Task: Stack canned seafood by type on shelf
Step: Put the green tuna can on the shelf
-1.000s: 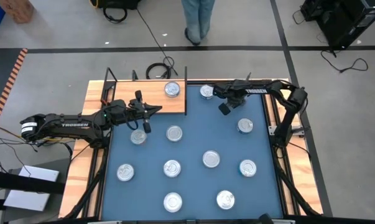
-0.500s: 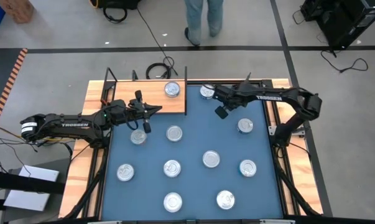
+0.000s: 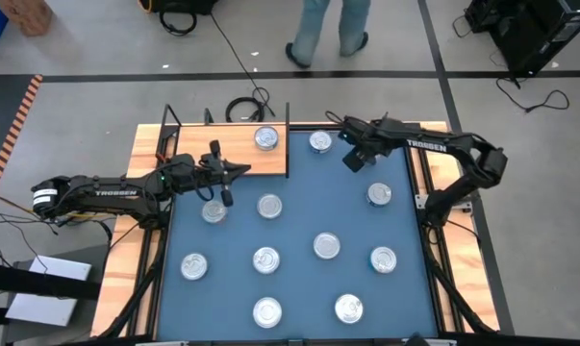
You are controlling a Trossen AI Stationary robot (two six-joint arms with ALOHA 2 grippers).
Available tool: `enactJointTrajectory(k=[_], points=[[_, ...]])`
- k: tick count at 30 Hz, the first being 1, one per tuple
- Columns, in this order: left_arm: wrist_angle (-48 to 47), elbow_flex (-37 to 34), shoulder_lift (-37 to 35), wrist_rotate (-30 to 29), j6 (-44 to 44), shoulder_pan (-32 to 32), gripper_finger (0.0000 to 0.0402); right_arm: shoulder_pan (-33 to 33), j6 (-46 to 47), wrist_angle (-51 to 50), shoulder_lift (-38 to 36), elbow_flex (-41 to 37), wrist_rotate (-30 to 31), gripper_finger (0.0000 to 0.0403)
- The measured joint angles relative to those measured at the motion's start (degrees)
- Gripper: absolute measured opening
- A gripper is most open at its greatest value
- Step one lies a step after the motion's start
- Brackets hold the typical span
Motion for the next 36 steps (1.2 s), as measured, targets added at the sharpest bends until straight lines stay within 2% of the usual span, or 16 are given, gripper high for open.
enactJointTrajectory(k=[6,9,12,17,21,23,29,33,36], points=[[0.04,0.01,0.0,1.6,0.0,0.0,0.0001,-4.31,-2.72,-0.52,3.2,0.0,-2.23,0.0232],[0.04,0.02,0.0,1.74,0.0,0.0,0.0001,-5.77,-3.84,-0.4,4.09,-0.02,-3.74,0.0237],[-0.02,0.02,0.0,1.77,0.0,0.0,0.0001,-7.44,-4.83,-0.25,4.97,-0.09,-7.73,0.0235],[-0.83,0.02,0.0,1.78,-0.66,0.02,0.0001,-8.72,-5.69,1.7,5.25,-0.63,-13.87,0.0204],[-1.07,0.02,0.0,1.83,-1.68,0.09,0.0001,-8.1,-6.7,2.24,5.23,-0.72,-14.87,0.0149],[-1.67,0.02,0.0,3.2,-2.56,0.09,0.0001,-7.5,-6.82,2.95,4.96,-0.72,-15.54,0.0139],[-3.48,1.13,0.0,10.16,-11.71,0.09,0.0001,-1.81,-5.55,3.5,1.64,-0.74,-14.04,0.0139],[-4.17,1.62,0.0,12.05,-11.38,0.01,0.0009,5.79,-3.16,6.13,-2.42,-0.74,-11.96,0.0139],[-4.15,1.66,0.0,12.28,-10.6,-0.04,0.0034,12.37,-0.99,10.66,-5.36,-0.79,-10.8,0.0139]])
